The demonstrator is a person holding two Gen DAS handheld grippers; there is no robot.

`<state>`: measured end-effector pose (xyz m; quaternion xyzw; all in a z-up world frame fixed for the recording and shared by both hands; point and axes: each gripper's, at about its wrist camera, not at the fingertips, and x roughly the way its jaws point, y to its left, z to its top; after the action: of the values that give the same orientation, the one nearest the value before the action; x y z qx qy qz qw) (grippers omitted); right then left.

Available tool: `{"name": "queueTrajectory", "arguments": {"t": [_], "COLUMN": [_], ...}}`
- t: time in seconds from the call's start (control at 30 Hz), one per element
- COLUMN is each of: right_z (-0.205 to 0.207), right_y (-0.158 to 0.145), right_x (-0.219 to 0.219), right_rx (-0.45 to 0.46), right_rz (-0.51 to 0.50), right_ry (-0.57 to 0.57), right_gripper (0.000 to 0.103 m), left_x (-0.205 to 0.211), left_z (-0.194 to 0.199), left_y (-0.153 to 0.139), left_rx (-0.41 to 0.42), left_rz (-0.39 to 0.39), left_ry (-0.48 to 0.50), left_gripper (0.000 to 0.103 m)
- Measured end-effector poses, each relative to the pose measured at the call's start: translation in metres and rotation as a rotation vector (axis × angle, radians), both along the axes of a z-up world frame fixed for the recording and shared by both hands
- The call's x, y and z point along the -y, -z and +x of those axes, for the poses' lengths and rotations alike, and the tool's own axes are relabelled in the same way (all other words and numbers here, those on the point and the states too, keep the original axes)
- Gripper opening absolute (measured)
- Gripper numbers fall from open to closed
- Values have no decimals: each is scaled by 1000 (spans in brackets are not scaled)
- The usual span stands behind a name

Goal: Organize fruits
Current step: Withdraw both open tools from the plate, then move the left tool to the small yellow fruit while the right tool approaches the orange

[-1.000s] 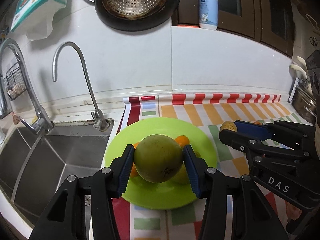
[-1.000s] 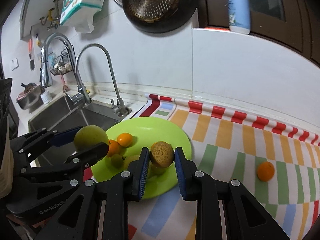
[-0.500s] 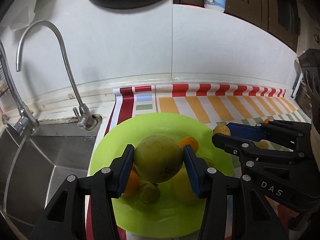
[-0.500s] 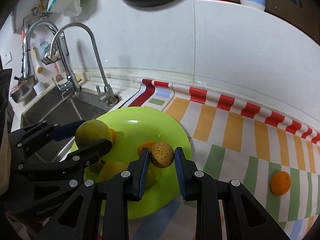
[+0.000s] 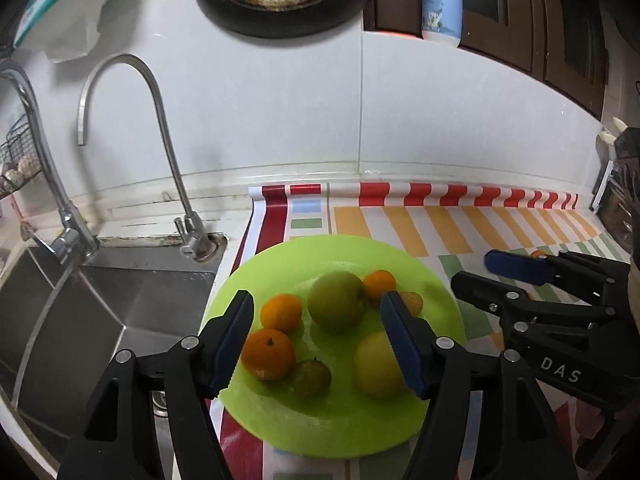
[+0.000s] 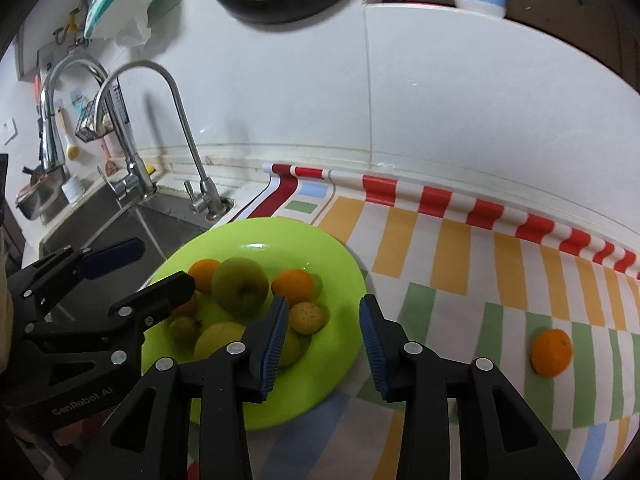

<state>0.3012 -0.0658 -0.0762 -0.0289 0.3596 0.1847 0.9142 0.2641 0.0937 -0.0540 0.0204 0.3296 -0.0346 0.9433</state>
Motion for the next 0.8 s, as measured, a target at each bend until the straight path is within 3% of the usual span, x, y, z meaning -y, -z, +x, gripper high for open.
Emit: {"name": "queueTrajectory", "arguments": {"t": [0.43,0.8], "right_z": [-54,-96], "right_y": [-30,-47], "right_x": [25,55], "right_rx": [101,161], "right_rz": [1,7], "right_ry": [50,110], "right_gripper": [57,67], "left_x": [16,41], "left_z": [-53,-87], "left_y": [-28,-44], "left_rx": [88,140], "left_rz": [52,70], "left_ry": [-42,-61], "left_gripper": [84,93]}}
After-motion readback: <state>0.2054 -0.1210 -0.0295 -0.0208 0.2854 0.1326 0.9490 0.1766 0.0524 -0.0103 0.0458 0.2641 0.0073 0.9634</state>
